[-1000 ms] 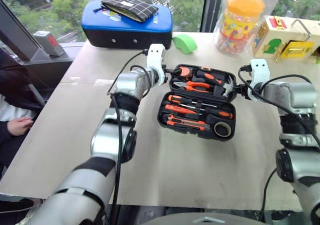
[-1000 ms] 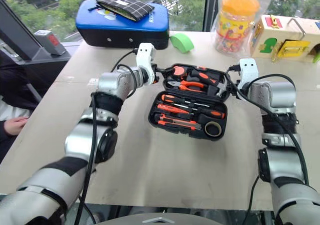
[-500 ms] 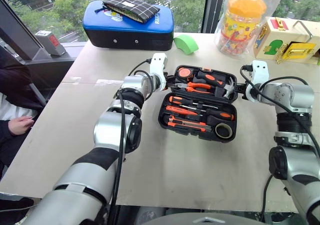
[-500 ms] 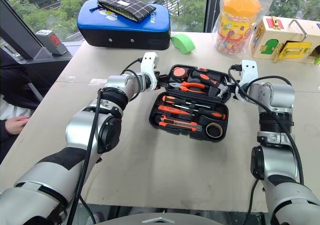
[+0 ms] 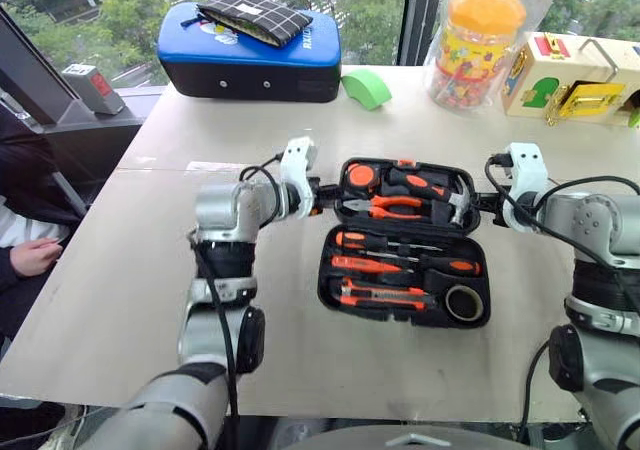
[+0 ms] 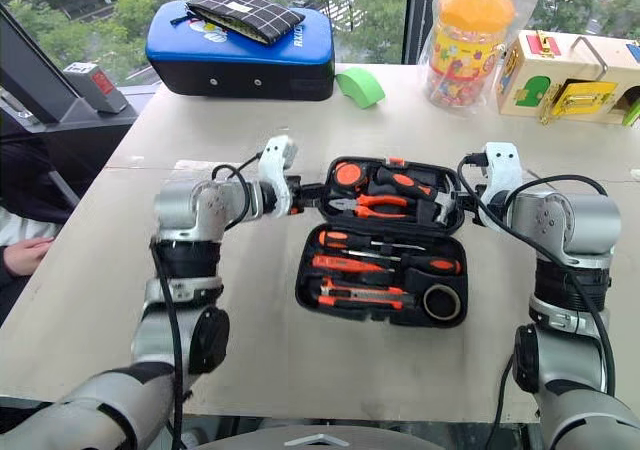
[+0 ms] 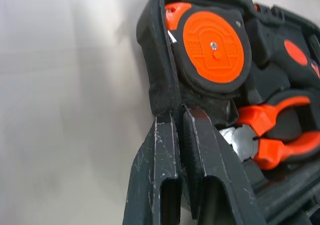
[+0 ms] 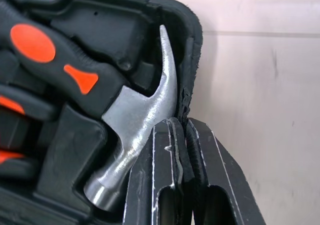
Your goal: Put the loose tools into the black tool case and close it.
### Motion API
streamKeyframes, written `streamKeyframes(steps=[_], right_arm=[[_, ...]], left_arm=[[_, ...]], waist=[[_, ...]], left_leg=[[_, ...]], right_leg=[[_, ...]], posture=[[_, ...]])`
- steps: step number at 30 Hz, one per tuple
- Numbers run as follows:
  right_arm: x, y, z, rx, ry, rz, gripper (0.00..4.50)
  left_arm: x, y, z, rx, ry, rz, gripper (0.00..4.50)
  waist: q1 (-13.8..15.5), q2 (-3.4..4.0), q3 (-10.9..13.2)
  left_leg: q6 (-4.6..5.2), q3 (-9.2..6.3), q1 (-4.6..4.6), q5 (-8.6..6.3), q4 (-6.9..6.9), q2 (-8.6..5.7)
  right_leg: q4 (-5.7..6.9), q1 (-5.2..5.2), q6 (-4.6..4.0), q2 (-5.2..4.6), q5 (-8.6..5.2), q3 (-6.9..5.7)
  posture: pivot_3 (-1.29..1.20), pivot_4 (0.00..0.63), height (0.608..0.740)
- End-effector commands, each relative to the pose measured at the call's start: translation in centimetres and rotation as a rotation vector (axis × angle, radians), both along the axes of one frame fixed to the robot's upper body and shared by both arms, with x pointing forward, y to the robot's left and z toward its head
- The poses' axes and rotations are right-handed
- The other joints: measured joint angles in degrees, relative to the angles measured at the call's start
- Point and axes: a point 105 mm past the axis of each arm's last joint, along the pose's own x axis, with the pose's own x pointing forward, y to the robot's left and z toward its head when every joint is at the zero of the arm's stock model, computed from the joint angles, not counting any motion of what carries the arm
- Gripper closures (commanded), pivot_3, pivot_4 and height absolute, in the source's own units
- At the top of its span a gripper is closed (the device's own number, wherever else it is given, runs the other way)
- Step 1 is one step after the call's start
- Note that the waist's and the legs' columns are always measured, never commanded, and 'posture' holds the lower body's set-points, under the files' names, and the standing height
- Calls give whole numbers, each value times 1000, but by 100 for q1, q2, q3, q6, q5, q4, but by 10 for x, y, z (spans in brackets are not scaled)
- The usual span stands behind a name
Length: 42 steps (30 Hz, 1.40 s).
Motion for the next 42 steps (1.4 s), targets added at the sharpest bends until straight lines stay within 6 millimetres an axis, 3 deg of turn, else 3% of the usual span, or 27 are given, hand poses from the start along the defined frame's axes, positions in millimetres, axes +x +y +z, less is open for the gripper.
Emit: streamKeyframes(steps=[1, 4, 9, 13, 17, 23, 27, 31, 35, 42], right_arm=[[3, 14, 5, 7, -19, 45, 4500], [8, 24, 9, 22, -49, 62, 4500], [26, 36, 25, -5, -185, 89, 4500], [34, 34, 41, 4, -323, 119, 4500], [37, 30, 60, 26, -446, 141, 4500], [18, 28, 78, 46, -626, 225, 4500], [3, 12, 51, 95, -512, 177, 4500], [-3, 10, 34, 38, -385, 193, 3373], [8, 18, 29, 0, -330, 198, 1456], [35, 34, 32, 80, -247, 208, 1456]], left_arm=[[-22, 7, 8, 30, 0, 25, 4465], [-27, 19, 7, 39, 4, 76, 4465], [-3, 36, 17, 87, -164, 137, 4465], [15, 36, 31, 85, -308, 158, 4465], [20, 27, 46, 95, -465, 104, 4465], [1, 22, 52, 214, -755, -70, 4465], [-6, 32, 37, 166, -702, -87, 4465], [-1, 31, 33, 165, -701, -88, 4500], [3, 29, 28, 164, -676, -91, 4500], [6, 24, 25, 172, -687, -100, 4500]], waist=[[-18, 0, 0], [-30, 0, 0], [-67, -1, 1], [-44, -3, 3], [-15, -4, 3], [-35, -5, 3], [-20, -9, 1], [1, -9, 1], [-9, -9, 2], [35, -9, 1]], left_leg=[[-4, 8, 1, 2, 4, 0], [-8, 26, 9, 5, 21, 6], [-22, 70, 28, 13, 26, 37], [-31, 74, 25, 18, 26, 39], [-29, 71, 3, 17, 24, 36], [-24, 71, -1, 14, -22, 38], [-23, 60, -5, 13, -31, 42], [-19, 84, -7, 13, -7, 31], [-2, 85, 13, 3, 7, 33], [-15, 69, 7, 11, 17, 36]], right_leg=[[-1, 0, 0, 5, 0, -1], [-8, 0, 0, 22, 0, 12], [0, -3, -1, 54, 0, 45], [5, -13, -8, 54, 4, 52], [4, -33, -8, 44, 5, 53], [-2, -46, -8, 23, 6, 52], [-1, -52, -9, 18, 6, 56], [-20, -49, -9, 8, 5, 55], [-18, -25, -9, 18, 5, 52], [-4, -26, -9, 42, 5, 43]], posture=[[0, 150, 740], [0, 150, 740], [0, 150, 740], [0, 150, 740], [0, 150, 740], [0, 150, 740], [0, 150, 740], [0, 150, 740], [0, 150, 740], [0, 150, 740]])
